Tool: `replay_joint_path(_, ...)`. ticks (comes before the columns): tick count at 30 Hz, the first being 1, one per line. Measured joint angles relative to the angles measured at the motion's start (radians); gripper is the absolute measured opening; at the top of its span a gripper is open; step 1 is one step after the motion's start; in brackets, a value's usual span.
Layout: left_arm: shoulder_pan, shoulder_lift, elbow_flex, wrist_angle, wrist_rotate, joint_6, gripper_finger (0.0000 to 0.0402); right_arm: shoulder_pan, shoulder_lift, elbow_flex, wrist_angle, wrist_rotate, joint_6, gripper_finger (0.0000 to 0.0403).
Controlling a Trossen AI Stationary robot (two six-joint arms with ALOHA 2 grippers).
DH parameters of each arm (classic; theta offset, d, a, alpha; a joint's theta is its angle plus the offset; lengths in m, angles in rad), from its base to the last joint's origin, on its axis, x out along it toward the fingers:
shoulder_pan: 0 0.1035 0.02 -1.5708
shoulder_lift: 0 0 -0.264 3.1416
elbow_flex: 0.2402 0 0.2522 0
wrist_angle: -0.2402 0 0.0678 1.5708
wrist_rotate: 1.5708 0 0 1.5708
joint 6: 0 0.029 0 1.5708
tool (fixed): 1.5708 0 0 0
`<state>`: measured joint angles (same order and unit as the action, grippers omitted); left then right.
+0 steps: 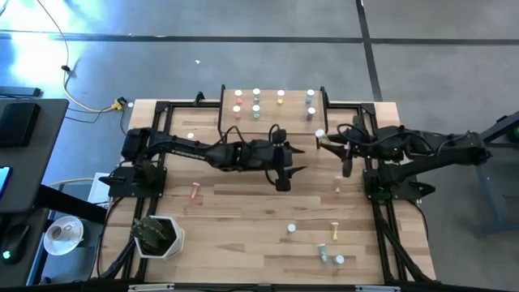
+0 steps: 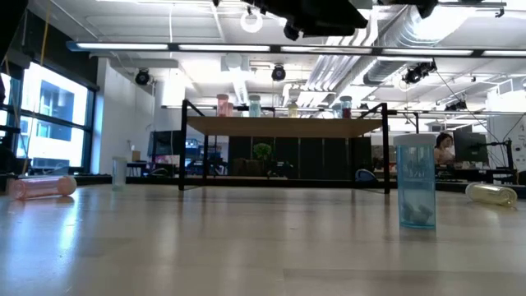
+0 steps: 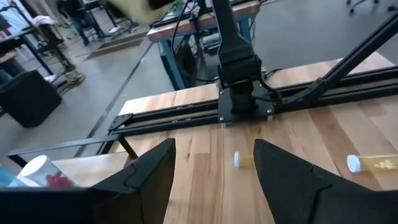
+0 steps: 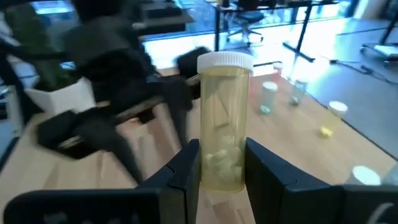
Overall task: Pick and place medicine bottles onto shelf by color
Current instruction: Put the yellow medicine bottle on the shelf
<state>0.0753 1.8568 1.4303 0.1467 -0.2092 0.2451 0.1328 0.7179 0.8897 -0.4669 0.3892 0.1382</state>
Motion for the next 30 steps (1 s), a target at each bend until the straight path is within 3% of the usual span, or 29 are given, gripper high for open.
replay_joint_path(3, 0.020, 0.000, 0.000, 0.012, 0.057, -0.006, 0.0207, 0.044, -0.020, 0.009, 0.003, 0.005, -0.026, 0.0089)
replay_joint_path(7, 0.037, 0.000, 0.000, 0.015, 0.112, -0.033, 0.0207, 0.103, -0.055, 0.009, -0.018, 0.098, -0.031, 0.0089)
replay_joint_path(18, 0.042, 0.000, 0.000, 0.028, 0.122, -0.032, 0.0207, 0.145, -0.121, 0.009, -0.012, 0.126, -0.066, 0.0089)
replay_joint_path(24, 0.042, 0.000, 0.000, 0.146, 0.119, -0.007, 0.0207, 0.145, -0.204, 0.009, 0.083, 0.122, -0.170, 0.0089)
replay_joint_path(30, 0.042, 0.000, 0.000, 0.354, 0.137, -0.007, 0.0207, 0.145, -0.240, -0.013, 0.081, 0.044, -0.183, 0.0089)
